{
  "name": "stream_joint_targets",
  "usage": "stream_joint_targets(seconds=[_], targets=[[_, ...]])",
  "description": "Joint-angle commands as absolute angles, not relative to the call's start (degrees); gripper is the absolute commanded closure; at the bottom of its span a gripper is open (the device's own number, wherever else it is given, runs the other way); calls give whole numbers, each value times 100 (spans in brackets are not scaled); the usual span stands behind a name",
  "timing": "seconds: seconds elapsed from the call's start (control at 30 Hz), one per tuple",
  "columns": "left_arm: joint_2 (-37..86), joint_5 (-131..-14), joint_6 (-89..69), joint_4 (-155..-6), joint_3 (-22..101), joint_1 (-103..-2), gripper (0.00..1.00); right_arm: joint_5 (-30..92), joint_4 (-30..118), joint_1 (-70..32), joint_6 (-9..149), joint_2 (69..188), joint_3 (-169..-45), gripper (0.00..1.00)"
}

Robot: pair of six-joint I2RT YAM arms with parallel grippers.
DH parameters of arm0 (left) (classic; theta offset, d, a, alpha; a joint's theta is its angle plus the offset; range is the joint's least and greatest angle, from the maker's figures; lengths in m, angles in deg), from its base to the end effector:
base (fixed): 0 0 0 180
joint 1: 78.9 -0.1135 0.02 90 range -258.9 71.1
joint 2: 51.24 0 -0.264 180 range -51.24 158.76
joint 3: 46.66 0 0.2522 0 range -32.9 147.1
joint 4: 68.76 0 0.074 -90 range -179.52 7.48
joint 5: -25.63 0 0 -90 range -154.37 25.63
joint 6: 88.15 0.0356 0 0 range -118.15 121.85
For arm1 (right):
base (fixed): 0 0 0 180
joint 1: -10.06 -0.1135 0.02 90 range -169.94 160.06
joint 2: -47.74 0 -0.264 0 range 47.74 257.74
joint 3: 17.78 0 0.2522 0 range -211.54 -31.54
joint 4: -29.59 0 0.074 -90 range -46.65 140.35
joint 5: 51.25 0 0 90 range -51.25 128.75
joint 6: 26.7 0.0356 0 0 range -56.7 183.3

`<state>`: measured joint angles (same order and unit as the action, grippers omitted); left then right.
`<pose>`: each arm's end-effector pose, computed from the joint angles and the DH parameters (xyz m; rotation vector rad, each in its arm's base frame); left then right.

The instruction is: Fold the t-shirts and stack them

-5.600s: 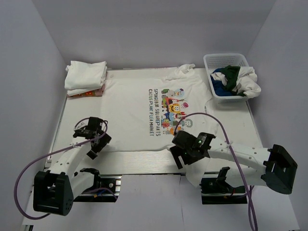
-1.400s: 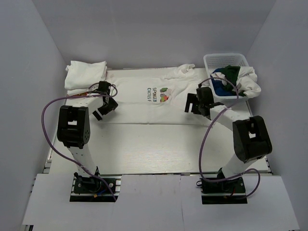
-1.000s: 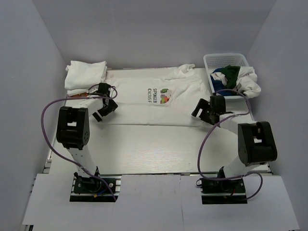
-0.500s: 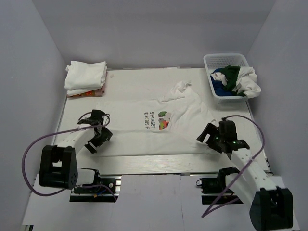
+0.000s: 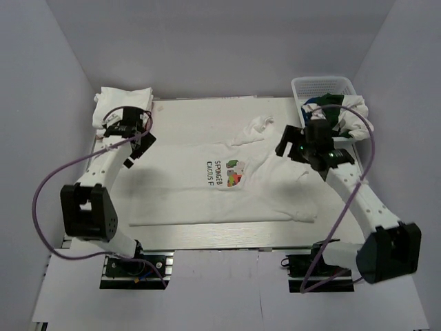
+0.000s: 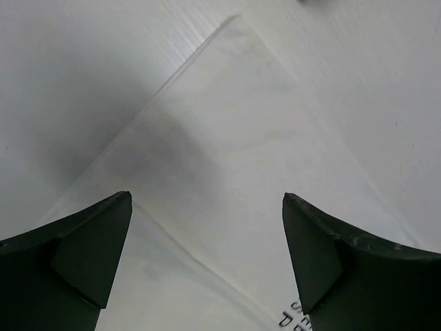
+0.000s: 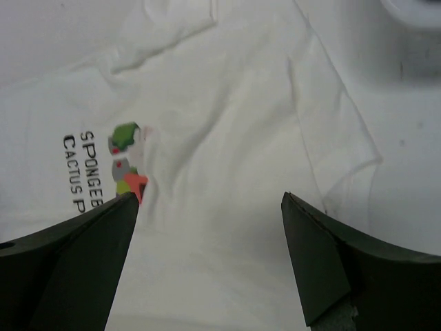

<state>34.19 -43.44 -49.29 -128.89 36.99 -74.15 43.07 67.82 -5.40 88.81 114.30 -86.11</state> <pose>0.3016 -0.0123 0.2742 -1.1086 2.2891 0.1167 0.2466 0.0654 0.2984 0.2368 2.2104 0.3139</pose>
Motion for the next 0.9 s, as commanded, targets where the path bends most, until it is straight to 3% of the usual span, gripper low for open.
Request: stream_joint_targets(seconds=[0.0, 0.13, 0.33, 0.43, 0.57, 0.87], targets=[[4190, -3836, -4834, -13235, 4469, -7565, 0, 4666, 6208, -847, 8255, 12311, -9645, 10], [5210, -3388, -4974, -13516, 5636, -7618, 0, 4580, 5803, -919, 7571, 13499, -10623, 10], [6669, -3035, -4869, -14096, 7115, -7671, 2, 3983, 6496, -901, 6070, 16605, -13950, 10], [7161, -3070, -4755, -14149, 7467, -7723, 3, 4042, 6769, -866, 5224, 17385, -14937, 10], [7549, -3334, -4755, -14088, 7713, -7837, 7, 3946, 6647, -848, 4030, 18105, -15266, 10], [7910, -3659, -4816, -13745, 7547, -7943, 13, 3937, 5996, -672, 5291, 18879, -15397, 10]])
